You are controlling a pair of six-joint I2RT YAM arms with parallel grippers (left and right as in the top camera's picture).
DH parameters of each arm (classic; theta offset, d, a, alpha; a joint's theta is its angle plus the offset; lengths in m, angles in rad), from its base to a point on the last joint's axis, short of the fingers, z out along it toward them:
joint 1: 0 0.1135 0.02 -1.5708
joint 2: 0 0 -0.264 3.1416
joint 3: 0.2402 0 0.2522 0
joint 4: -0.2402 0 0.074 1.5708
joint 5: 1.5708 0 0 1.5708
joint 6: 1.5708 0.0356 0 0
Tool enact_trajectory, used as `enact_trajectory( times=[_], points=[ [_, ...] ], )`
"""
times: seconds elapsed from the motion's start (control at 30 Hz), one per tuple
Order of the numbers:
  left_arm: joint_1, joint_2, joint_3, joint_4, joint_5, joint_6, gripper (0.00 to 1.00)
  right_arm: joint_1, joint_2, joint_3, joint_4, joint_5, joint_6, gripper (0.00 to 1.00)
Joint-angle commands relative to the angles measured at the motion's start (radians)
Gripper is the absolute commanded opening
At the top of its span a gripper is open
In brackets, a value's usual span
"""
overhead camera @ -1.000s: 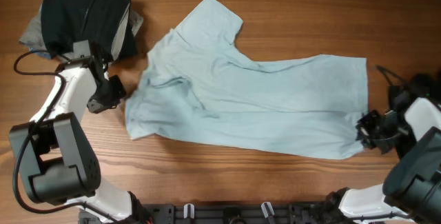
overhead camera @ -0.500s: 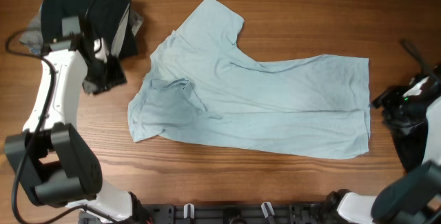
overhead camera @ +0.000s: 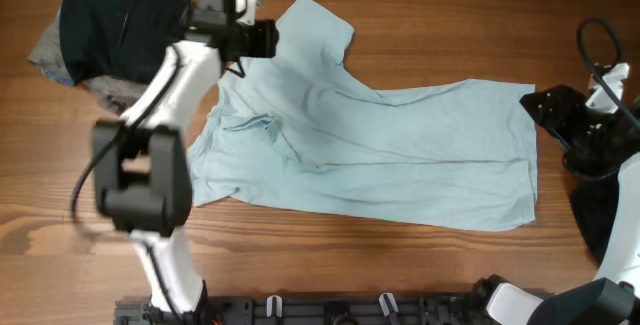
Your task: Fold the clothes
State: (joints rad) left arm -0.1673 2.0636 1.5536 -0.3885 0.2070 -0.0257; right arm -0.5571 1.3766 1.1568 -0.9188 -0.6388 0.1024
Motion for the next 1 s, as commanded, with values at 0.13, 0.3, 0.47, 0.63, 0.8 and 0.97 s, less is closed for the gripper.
enact_trajectory(
  times=[0.13, 0.3, 0.47, 0.63, 0.8, 0.97],
  points=[
    [-0.017, 0.205, 0.021, 0.248, -0.003, 0.019, 0.65, 0.033, 0.031, 0.013, 0.001, 0.022, -0.024, 0.68],
    [-0.017, 0.276, 0.021, 0.303, -0.025, 0.023, 0.63, 0.033, 0.045, 0.013, 0.002, 0.023, -0.025, 0.68],
    [-0.018, 0.292, 0.021, 0.269, -0.023, 0.022, 0.27, 0.033, 0.047, 0.013, 0.006, 0.057, -0.024, 0.68],
    [-0.018, 0.236, 0.023, 0.226, 0.085, -0.004, 0.04, 0.033, 0.047, 0.013, 0.027, 0.124, -0.026, 0.68],
    [-0.016, 0.104, 0.023, 0.179, 0.084, -0.019, 0.04, 0.041, 0.058, 0.013, 0.113, 0.147, -0.05, 0.52],
    [-0.006, -0.021, 0.023, 0.103, 0.011, -0.019, 0.04, 0.075, 0.151, 0.013, 0.211, 0.248, -0.022, 0.46]
  ],
)
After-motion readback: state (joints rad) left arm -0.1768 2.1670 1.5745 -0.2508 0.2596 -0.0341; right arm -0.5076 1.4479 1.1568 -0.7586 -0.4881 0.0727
